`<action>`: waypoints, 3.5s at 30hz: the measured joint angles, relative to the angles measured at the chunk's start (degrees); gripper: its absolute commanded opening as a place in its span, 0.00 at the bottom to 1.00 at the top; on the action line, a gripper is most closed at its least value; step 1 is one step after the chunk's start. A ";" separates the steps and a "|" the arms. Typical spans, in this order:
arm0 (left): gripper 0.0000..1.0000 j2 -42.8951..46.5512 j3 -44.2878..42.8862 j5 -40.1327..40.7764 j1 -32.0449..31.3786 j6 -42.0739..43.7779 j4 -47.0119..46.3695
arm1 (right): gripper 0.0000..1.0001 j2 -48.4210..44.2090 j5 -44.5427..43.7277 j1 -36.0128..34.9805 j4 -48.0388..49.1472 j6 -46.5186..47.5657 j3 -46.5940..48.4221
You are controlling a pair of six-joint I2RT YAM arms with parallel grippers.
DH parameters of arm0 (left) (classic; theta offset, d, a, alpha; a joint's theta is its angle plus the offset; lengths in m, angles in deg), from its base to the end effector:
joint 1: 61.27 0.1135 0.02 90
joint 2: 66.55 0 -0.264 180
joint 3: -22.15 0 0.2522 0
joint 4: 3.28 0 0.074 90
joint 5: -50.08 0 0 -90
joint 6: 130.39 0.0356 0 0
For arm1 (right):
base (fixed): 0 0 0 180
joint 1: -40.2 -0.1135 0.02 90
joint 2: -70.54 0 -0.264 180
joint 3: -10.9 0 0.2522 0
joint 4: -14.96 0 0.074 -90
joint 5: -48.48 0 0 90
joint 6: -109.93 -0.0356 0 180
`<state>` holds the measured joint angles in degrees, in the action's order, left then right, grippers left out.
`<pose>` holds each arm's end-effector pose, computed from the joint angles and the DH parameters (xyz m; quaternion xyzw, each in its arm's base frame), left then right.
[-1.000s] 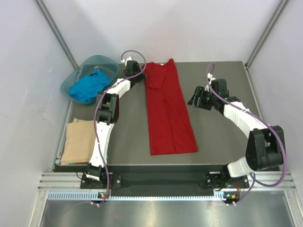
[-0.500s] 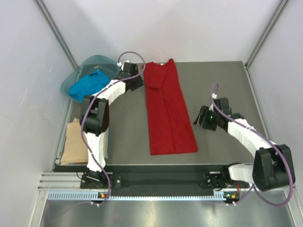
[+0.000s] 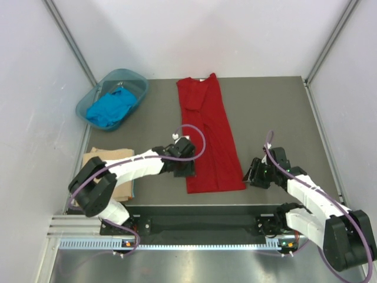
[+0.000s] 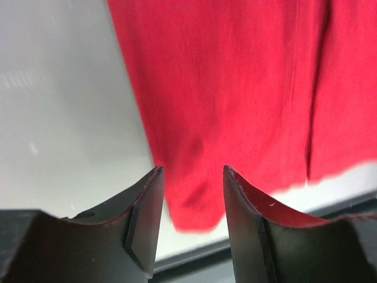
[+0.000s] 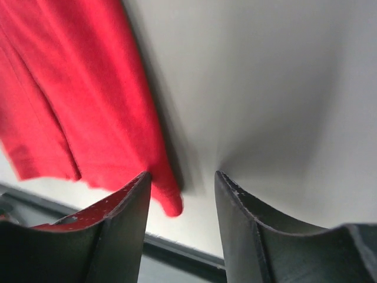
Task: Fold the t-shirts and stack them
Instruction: Fold the tshirt
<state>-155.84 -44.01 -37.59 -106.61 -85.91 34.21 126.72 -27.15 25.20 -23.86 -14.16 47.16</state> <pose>0.2136 -0.2141 0.1829 -0.0067 0.9671 -0.1668 0.1919 0.1585 0.0516 0.1542 0.1252 0.9478 0.2206 0.1931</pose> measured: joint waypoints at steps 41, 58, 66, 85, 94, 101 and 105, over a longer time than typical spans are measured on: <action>0.31 23.69 18.58 8.83 -11.41 -22.51 -6.34 | 0.00 -5.70 3.72 -1.14 0.15 -0.48 -4.92; 0.11 12.37 20.04 6.01 -11.32 -24.74 -13.16 | 0.01 -6.32 3.67 -1.33 0.11 -0.46 -4.94; 0.15 10.75 20.15 3.67 -11.32 -26.60 -14.62 | 0.07 -6.29 3.56 -1.33 0.11 -0.48 -4.94; 0.28 -4.68 -2.16 0.00 -15.63 -21.18 -12.24 | 0.38 -10.99 -3.52 -1.38 -9.07 -1.11 1.97; 0.34 -11.98 -5.86 0.35 -17.44 -21.46 -12.07 | 0.38 -14.19 -5.07 -1.38 -11.76 -1.11 4.22; 0.33 -14.01 -7.76 0.92 -17.51 -22.36 -11.06 | 0.38 -14.16 -5.07 -1.38 -11.87 -1.09 4.22; 0.31 -14.10 -8.50 2.62 -18.03 -23.02 -9.09 | 0.38 -14.16 -5.07 -1.38 -11.87 -1.09 4.22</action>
<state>-169.94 -52.52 -34.97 -124.64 -108.92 25.11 112.56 -32.22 23.82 -35.72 -15.25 51.38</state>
